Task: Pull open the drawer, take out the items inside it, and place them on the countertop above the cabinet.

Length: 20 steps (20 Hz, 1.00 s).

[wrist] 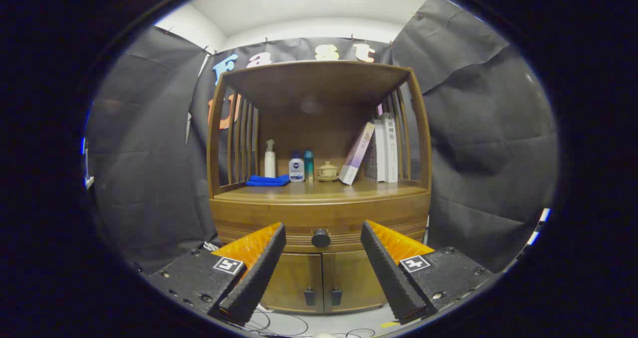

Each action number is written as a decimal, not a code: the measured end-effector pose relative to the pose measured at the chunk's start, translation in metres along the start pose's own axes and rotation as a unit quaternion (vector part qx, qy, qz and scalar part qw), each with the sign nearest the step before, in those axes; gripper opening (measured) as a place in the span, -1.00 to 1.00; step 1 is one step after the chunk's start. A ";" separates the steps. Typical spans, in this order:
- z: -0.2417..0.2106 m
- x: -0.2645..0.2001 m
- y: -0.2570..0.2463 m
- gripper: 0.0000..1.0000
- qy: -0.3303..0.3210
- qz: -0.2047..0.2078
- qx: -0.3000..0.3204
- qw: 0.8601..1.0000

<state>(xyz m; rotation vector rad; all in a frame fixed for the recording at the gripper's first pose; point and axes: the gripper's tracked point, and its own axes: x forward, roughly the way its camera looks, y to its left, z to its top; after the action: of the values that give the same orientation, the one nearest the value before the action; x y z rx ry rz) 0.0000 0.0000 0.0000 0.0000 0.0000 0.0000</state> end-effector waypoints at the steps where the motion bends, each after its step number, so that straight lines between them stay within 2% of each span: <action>1: 0.000 -0.001 0.002 0.99 0.000 0.003 0.002 1.000; 8: 0.007 -0.009 0.010 0.98 -0.008 0.011 -0.003 1.000; 20: -0.006 0.009 0.010 0.98 0.002 0.005 -0.006 1.000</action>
<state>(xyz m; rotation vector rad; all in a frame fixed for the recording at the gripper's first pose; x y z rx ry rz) 0.0090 0.0098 -0.0060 -0.0128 0.0045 0.0091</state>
